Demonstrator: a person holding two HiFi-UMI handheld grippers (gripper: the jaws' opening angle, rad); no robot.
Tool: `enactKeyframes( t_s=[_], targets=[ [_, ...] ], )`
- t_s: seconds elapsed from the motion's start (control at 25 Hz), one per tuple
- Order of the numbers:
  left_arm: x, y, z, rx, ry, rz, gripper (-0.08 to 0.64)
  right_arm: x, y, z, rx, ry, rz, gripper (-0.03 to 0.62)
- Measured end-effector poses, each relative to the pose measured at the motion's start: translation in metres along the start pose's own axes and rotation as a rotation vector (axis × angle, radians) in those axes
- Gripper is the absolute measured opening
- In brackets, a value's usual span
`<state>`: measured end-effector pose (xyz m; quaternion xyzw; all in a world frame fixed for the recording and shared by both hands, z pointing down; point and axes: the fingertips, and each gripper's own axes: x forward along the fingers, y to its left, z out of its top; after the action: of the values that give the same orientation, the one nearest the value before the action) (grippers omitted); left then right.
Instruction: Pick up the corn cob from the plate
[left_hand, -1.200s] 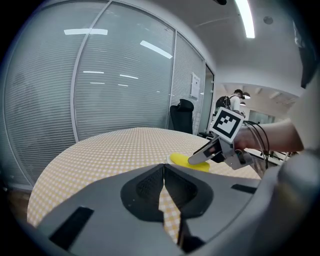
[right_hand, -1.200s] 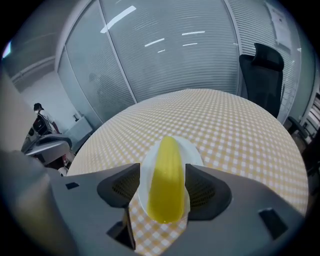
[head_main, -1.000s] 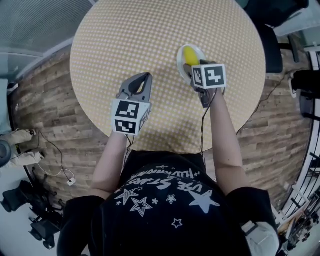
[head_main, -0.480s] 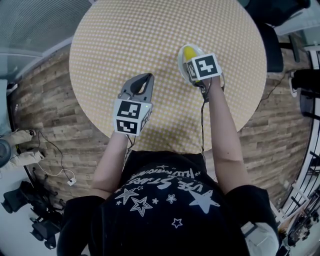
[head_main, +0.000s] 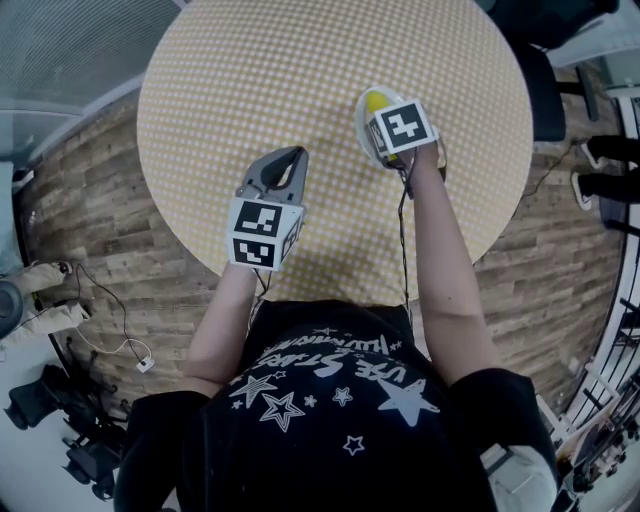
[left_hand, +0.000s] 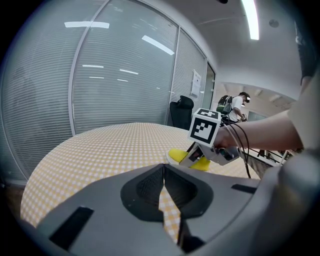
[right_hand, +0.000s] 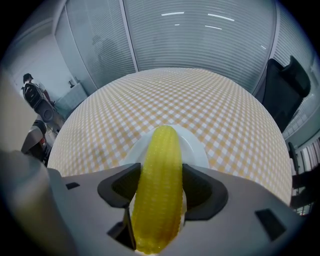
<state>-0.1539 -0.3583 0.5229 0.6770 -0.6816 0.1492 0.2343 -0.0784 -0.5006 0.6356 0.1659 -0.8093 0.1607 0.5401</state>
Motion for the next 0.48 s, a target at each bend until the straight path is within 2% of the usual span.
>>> enactKeyframes(
  t_s=[0.32,0.36,0.48],
  targets=[
    [-0.006,-0.003,0.000,0.004,-0.004,-0.012,0.008,-0.003,0.004,0.002,-0.035,-0.019,-0.007,0.258],
    [-0.007,-0.004,0.001,0.005,-0.008,-0.013,0.008,-0.005,0.002,0.002,-0.048,-0.018,-0.030,0.258],
    [-0.013,-0.003,0.002,0.007,-0.016,-0.012,0.008,-0.017,-0.015,-0.008,-0.073,0.007,-0.169,0.258]
  ],
)
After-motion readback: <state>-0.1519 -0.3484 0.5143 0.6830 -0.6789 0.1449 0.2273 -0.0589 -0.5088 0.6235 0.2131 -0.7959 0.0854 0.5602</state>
